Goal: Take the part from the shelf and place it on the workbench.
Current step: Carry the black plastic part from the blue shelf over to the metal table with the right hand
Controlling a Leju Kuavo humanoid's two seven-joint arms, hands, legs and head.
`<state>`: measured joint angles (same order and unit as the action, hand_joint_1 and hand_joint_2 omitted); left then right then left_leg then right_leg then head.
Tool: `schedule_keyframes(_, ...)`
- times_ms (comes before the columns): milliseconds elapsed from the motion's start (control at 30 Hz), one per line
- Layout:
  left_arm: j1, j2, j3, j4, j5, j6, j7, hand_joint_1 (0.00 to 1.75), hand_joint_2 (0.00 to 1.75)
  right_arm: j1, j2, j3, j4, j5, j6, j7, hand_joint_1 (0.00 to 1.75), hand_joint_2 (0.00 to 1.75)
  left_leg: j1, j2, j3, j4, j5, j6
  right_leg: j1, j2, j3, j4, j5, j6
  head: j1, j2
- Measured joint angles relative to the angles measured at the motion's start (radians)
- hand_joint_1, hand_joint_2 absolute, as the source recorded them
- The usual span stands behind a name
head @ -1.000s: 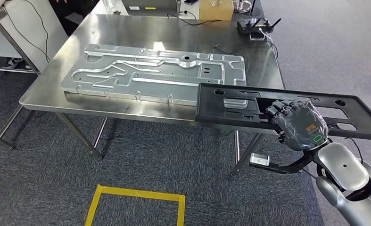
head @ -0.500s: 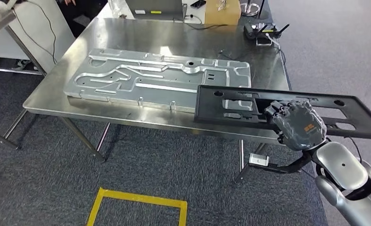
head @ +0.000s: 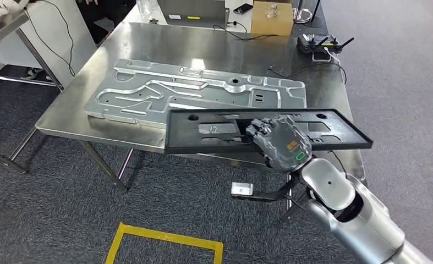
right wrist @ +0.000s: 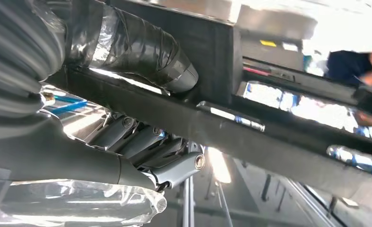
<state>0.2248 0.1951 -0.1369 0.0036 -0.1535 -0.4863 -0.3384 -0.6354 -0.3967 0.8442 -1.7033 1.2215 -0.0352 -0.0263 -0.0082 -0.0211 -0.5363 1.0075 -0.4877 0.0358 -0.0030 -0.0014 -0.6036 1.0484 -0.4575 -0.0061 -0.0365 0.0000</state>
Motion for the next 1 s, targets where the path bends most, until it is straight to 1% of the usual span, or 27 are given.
schedule_keyframes(33,-0.005,-0.001,-0.001,0.000,-0.005,0.002,0.003,0.00,1.75,-0.011,0.022,0.014,0.006,0.004,0.000,0.004,1.75,1.75,0.001,0.000,-0.001,0.000,-0.003,-0.005,0.003,-0.001,0.004,-0.011,-0.005,-0.004,0.000,0.000)
schedule_keyframes(100,-0.010,-0.001,-0.003,0.000,-0.019,0.006,0.007,0.00,1.75,-0.029,0.064,0.040,0.018,0.008,0.001,0.010,1.75,1.75,0.004,0.000,0.000,0.000,-0.008,-0.015,0.001,-0.003,0.012,-0.027,-0.007,-0.008,-0.001,0.000)
schedule_keyframes(133,-0.012,0.000,-0.004,0.000,-0.030,0.008,0.009,0.00,1.75,-0.038,0.080,0.050,0.023,0.007,0.002,0.013,1.75,1.75,0.004,0.002,-0.002,0.010,-0.015,-0.021,-0.003,-0.004,0.020,-0.034,-0.007,-0.012,-0.001,0.000)
schedule_keyframes(167,-0.015,0.000,-0.004,0.000,-0.042,0.010,0.012,0.00,1.75,-0.049,0.098,0.061,0.030,0.004,0.005,0.016,1.75,1.75,0.006,0.004,-0.014,0.038,-0.030,-0.028,-0.007,-0.006,0.028,-0.042,-0.007,-0.016,-0.002,0.000)
schedule_keyframes(200,-0.019,0.000,-0.004,0.000,-0.054,0.013,0.017,0.00,1.75,-0.059,0.116,0.073,0.037,0.000,0.010,0.019,1.75,1.75,0.010,0.006,-0.039,0.088,-0.052,-0.036,-0.010,-0.008,0.036,-0.047,-0.008,-0.019,-0.002,0.000)
schedule_keyframes(267,-0.028,-0.002,-0.004,0.000,-0.076,0.016,0.026,0.00,1.75,-0.077,0.150,0.099,0.051,-0.008,0.020,0.024,1.75,1.75,0.021,0.010,-0.116,0.220,-0.099,-0.052,-0.011,-0.009,0.046,-0.048,-0.016,-0.023,-0.003,0.000)
schedule_keyframes(300,-0.032,-0.004,-0.004,0.000,-0.085,0.018,0.030,0.00,1.75,-0.083,0.166,0.113,0.057,-0.012,0.025,0.025,1.75,1.75,0.027,0.012,-0.149,0.267,-0.105,-0.059,-0.012,-0.009,0.051,-0.048,-0.021,-0.022,-0.003,0.000)
schedule_keyframes(333,-0.036,-0.006,-0.004,0.000,-0.092,0.020,0.033,0.00,1.75,-0.086,0.180,0.124,0.063,-0.014,0.029,0.026,1.75,1.75,0.032,0.013,-0.168,0.282,-0.093,-0.065,-0.013,-0.009,0.057,-0.048,-0.026,-0.020,-0.003,0.000)
schedule_keyframes(367,-0.040,-0.009,-0.004,0.000,-0.099,0.022,0.037,0.00,1.75,-0.089,0.192,0.135,0.068,-0.018,0.033,0.028,1.75,1.75,0.038,0.015,-0.166,0.255,-0.059,-0.071,-0.016,-0.009,0.065,-0.046,-0.034,-0.015,-0.003,0.000)
schedule_keyframes(400,-0.042,-0.011,-0.004,0.000,-0.103,0.025,0.039,0.00,1.75,-0.093,0.203,0.143,0.072,-0.021,0.036,0.029,1.75,1.75,0.043,0.017,-0.146,0.196,-0.012,-0.078,-0.020,-0.009,0.074,-0.043,-0.043,-0.008,-0.003,0.000)
schedule_keyframes(433,-0.044,-0.015,-0.004,0.000,-0.106,0.027,0.042,0.00,1.75,-0.098,0.212,0.150,0.077,-0.024,0.038,0.031,1.75,1.75,0.046,0.019,-0.122,0.133,0.024,-0.086,-0.023,-0.009,0.082,-0.040,-0.053,0.000,-0.004,0.000)
schedule_keyframes(467,-0.046,-0.020,-0.004,0.000,-0.108,0.029,0.044,0.00,1.75,-0.104,0.220,0.156,0.080,-0.027,0.040,0.033,1.75,1.75,0.047,0.020,-0.098,0.075,0.049,-0.087,-0.024,-0.008,0.086,-0.033,-0.063,0.009,-0.004,0.000)
schedule_keyframes(500,-0.048,-0.024,-0.004,0.000,-0.109,0.030,0.045,0.00,1.75,-0.109,0.225,0.161,0.084,-0.028,0.041,0.034,1.75,1.75,0.046,0.020,-0.086,0.045,0.056,-0.083,-0.022,-0.008,0.088,-0.030,-0.069,0.017,-0.005,0.000)
schedule_keyframes(533,-0.050,-0.029,-0.004,0.000,-0.110,0.032,0.047,0.00,1.75,-0.112,0.227,0.166,0.087,-0.028,0.042,0.035,1.75,1.75,0.043,0.020,-0.081,0.036,0.048,-0.075,-0.020,-0.008,0.089,-0.030,-0.073,0.023,-0.006,0.000)
schedule_keyframes(600,-0.052,-0.035,-0.004,0.000,-0.112,0.034,0.049,0.00,1.75,-0.116,0.229,0.172,0.092,-0.028,0.043,0.035,1.75,1.75,0.041,0.018,-0.080,0.035,0.042,-0.052,-0.020,-0.009,0.093,-0.035,-0.078,0.031,-0.006,0.000)
schedule_keyframes(633,-0.052,-0.038,-0.004,0.000,-0.114,0.035,0.050,0.00,1.75,-0.117,0.229,0.174,0.096,-0.029,0.043,0.035,1.75,1.75,0.040,0.017,-0.077,0.034,0.039,-0.043,-0.022,-0.009,0.094,-0.028,-0.084,0.033,-0.005,0.000)
schedule_keyframes(667,-0.051,-0.039,-0.004,0.000,-0.115,0.036,0.050,0.00,1.75,-0.119,0.229,0.175,0.099,-0.029,0.044,0.036,1.75,1.75,0.039,0.016,-0.074,0.033,0.037,-0.035,-0.022,-0.009,0.085,-0.006,-0.098,0.035,-0.005,0.000)
schedule_keyframes(700,-0.051,-0.040,-0.003,0.000,-0.117,0.037,0.050,0.00,1.75,-0.121,0.228,0.175,0.103,-0.030,0.044,0.038,1.75,1.75,0.038,0.016,-0.070,0.031,0.034,-0.028,-0.022,-0.009,0.061,0.042,-0.120,0.036,-0.004,0.000)
schedule_keyframes(733,-0.051,-0.040,-0.002,0.000,-0.117,0.037,0.049,0.00,1.75,-0.123,0.225,0.175,0.108,-0.031,0.045,0.040,1.75,1.75,0.035,0.016,-0.068,0.031,0.031,-0.022,-0.020,-0.008,0.024,0.109,-0.147,0.035,-0.004,0.000)
schedule_keyframes(767,-0.051,-0.041,0.000,0.000,-0.118,0.037,0.049,0.00,1.75,-0.125,0.221,0.175,0.114,-0.032,0.046,0.043,1.75,1.75,0.030,0.015,-0.065,0.031,0.028,-0.016,-0.017,-0.007,-0.023,0.184,-0.172,0.033,-0.004,0.000)
schedule_keyframes(800,-0.051,-0.041,0.002,0.000,-0.119,0.037,0.048,0.00,1.75,-0.126,0.216,0.175,0.120,-0.034,0.047,0.044,1.75,1.75,0.025,0.015,-0.062,0.031,0.024,-0.012,-0.013,-0.007,-0.065,0.246,-0.185,0.029,-0.004,0.000)
schedule_keyframes(833,-0.050,-0.041,0.005,0.000,-0.119,0.037,0.047,0.00,1.75,-0.126,0.208,0.175,0.126,-0.037,0.047,0.045,1.75,1.75,0.019,0.013,-0.057,0.031,0.020,-0.007,-0.008,-0.006,-0.093,0.275,-0.178,0.022,-0.004,0.000)
schedule_keyframes(867,-0.048,-0.042,0.010,0.000,-0.119,0.037,0.045,0.00,1.75,-0.127,0.199,0.175,0.132,-0.040,0.046,0.046,1.75,1.75,0.012,0.011,-0.051,0.031,0.016,-0.003,-0.001,-0.004,-0.101,0.264,-0.148,0.011,-0.004,0.000)
schedule_keyframes(900,-0.046,-0.042,0.017,0.000,-0.119,0.037,0.043,0.00,1.75,-0.127,0.188,0.172,0.137,-0.043,0.046,0.047,1.75,1.75,0.005,0.008,-0.042,0.031,0.011,0.000,0.008,-0.002,-0.088,0.211,-0.100,-0.006,-0.004,0.000)
schedule_keyframes(933,-0.043,-0.043,0.024,0.000,-0.118,0.037,0.040,0.00,1.75,-0.129,0.176,0.168,0.141,-0.045,0.045,0.047,1.75,1.75,0.000,0.006,-0.035,0.030,0.006,0.004,0.020,-0.001,-0.067,0.143,-0.052,-0.028,-0.004,0.000)
schedule_keyframes(967,-0.041,-0.047,0.033,0.000,-0.118,0.037,0.037,0.00,1.75,-0.131,0.162,0.160,0.145,-0.047,0.043,0.046,1.75,1.75,-0.005,0.005,-0.029,0.030,0.001,0.005,0.031,0.000,-0.045,0.081,-0.017,-0.054,-0.006,0.000)
schedule_keyframes(1000,-0.039,-0.050,0.042,0.000,-0.118,0.037,0.034,0.00,1.75,-0.133,0.147,0.150,0.148,-0.049,0.041,0.045,1.75,1.75,-0.004,0.004,-0.028,0.029,-0.001,0.003,0.041,0.001,-0.028,0.032,0.003,-0.073,-0.008,0.000)
